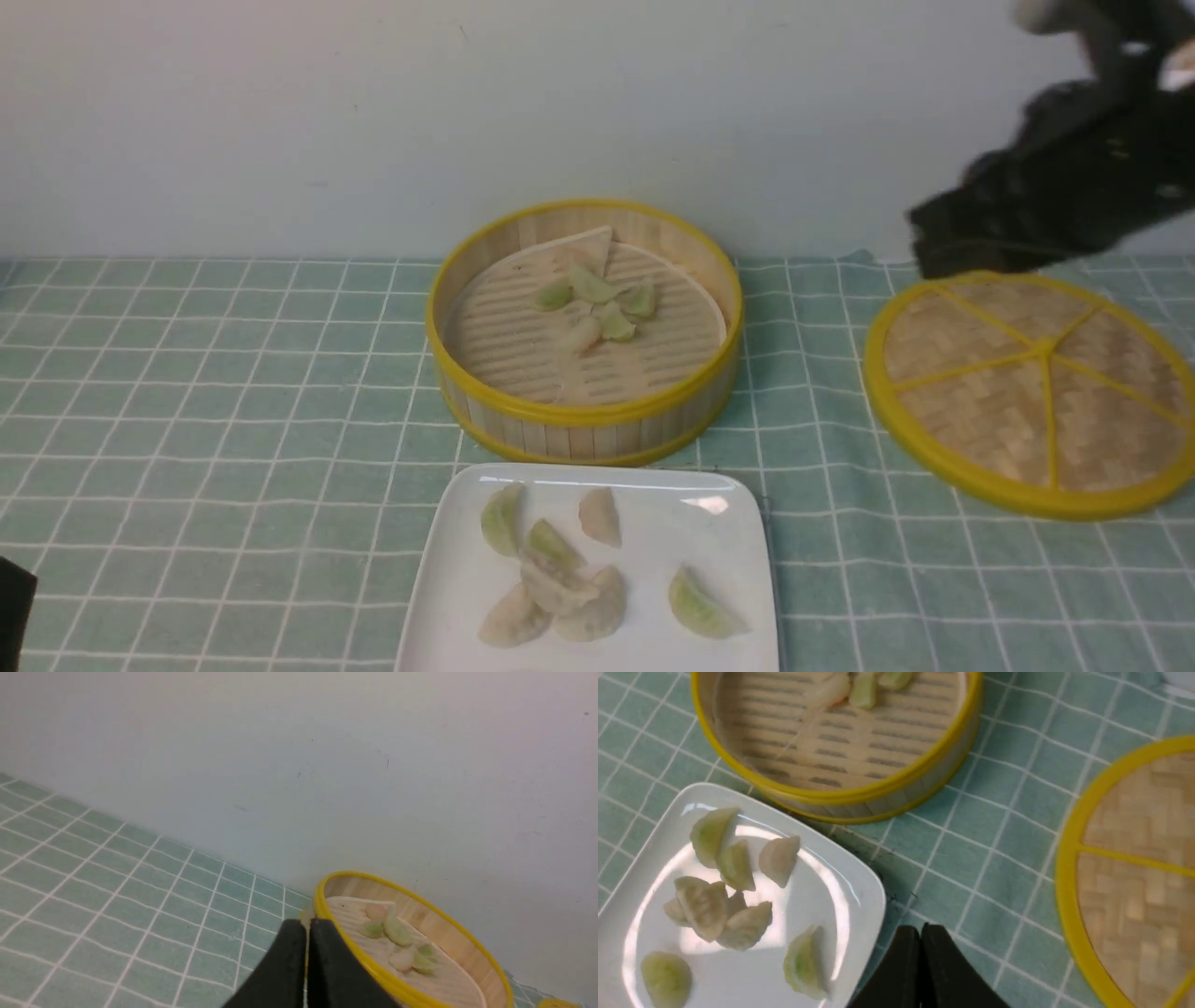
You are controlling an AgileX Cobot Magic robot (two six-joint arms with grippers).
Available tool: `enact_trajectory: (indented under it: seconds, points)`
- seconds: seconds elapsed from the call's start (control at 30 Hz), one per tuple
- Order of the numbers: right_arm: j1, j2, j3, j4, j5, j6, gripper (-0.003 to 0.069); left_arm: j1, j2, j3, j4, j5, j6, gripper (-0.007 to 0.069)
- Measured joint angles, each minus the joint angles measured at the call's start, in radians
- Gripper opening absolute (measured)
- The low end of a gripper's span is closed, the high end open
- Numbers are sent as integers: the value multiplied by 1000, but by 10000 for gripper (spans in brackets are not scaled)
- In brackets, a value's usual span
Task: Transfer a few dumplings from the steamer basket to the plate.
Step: Use the right arm to grab a dumpling from inside the steamer
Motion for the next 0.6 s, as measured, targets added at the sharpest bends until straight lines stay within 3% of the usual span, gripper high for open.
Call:
enact_trajectory:
  seconds: [0.17, 0.37, 0.6]
  points:
    - [72, 260, -236, 7, 60, -2, -13, 0, 0, 0, 0, -1, 26, -6]
    - [83, 537, -539, 34, 123, 0, -10, 0, 0, 0, 0, -1, 45, -6]
    - [102, 889, -937, -11, 127, 96, 29, 0, 0, 0, 1, -1, 53, -6]
